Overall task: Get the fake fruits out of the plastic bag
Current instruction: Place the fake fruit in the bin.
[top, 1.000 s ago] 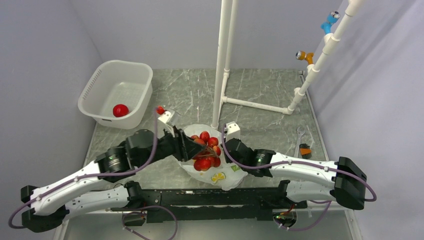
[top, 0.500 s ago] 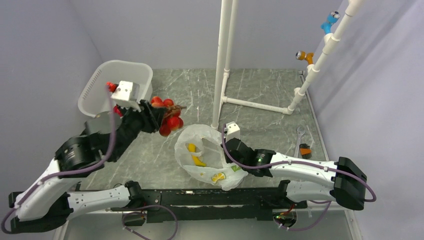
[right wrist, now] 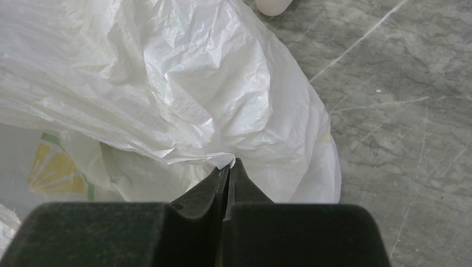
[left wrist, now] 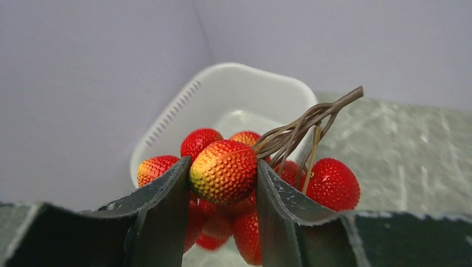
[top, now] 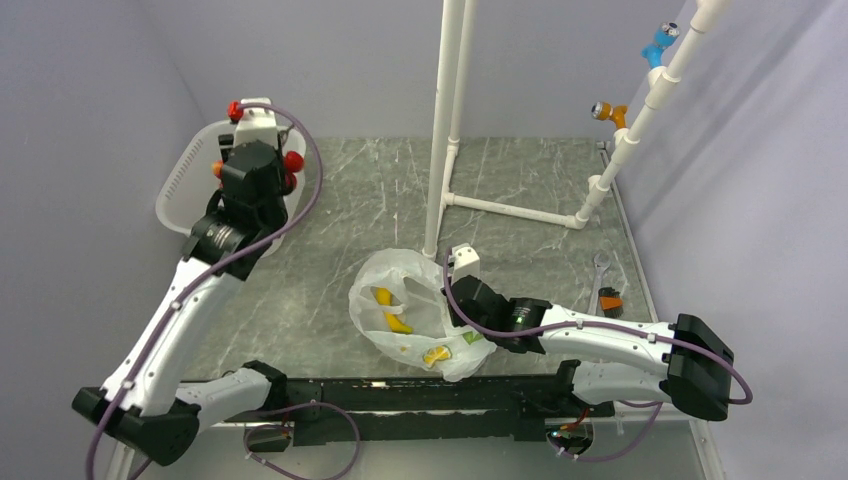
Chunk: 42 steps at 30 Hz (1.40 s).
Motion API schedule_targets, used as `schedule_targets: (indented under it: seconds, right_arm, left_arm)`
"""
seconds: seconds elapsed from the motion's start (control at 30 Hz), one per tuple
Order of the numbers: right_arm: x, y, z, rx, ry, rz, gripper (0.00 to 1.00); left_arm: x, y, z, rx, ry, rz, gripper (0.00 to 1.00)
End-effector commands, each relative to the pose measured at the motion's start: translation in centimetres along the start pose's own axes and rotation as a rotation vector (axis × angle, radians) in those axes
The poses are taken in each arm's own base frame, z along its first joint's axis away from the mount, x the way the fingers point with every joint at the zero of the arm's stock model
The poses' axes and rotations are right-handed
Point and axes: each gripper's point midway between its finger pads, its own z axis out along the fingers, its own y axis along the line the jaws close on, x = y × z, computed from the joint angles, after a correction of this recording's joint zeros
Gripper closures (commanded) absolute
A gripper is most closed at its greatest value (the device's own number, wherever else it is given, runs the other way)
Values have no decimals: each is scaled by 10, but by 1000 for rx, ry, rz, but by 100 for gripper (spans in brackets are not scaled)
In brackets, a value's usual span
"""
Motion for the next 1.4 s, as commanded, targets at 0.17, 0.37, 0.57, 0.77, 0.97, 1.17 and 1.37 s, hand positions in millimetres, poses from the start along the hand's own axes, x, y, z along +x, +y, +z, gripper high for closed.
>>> schedule_targets:
  seconds: [0.17, 0.37, 0.57, 0.77, 0.97, 1.17, 1.37]
  right_arm:
    - [-20, 10, -11, -24, 10, 32, 100]
    - [-32, 8, -12, 3, 0, 6, 100]
    - [-42, 18, -10, -11, 10, 6, 100]
    - [-45, 31, -6, -45, 35, 27, 100]
    - [-45, 35, -5, -55, 48, 33, 100]
    - [-45, 33, -8, -56, 43, 31, 100]
    - [-41, 30, -11, -59, 38, 41, 100]
  left_arm:
    - [13, 35, 104, -141, 49, -78, 100]
    - [66, 43, 146, -60, 194, -178, 100]
    - [131, 44, 182, -46, 395, -215, 100]
    - [183, 20, 206, 50, 557, -225, 100]
    - [211, 14, 212, 56, 646, -205, 100]
    - [243, 1, 218, 86, 759, -195, 93]
    - [265, -4, 221, 97, 811, -188, 74]
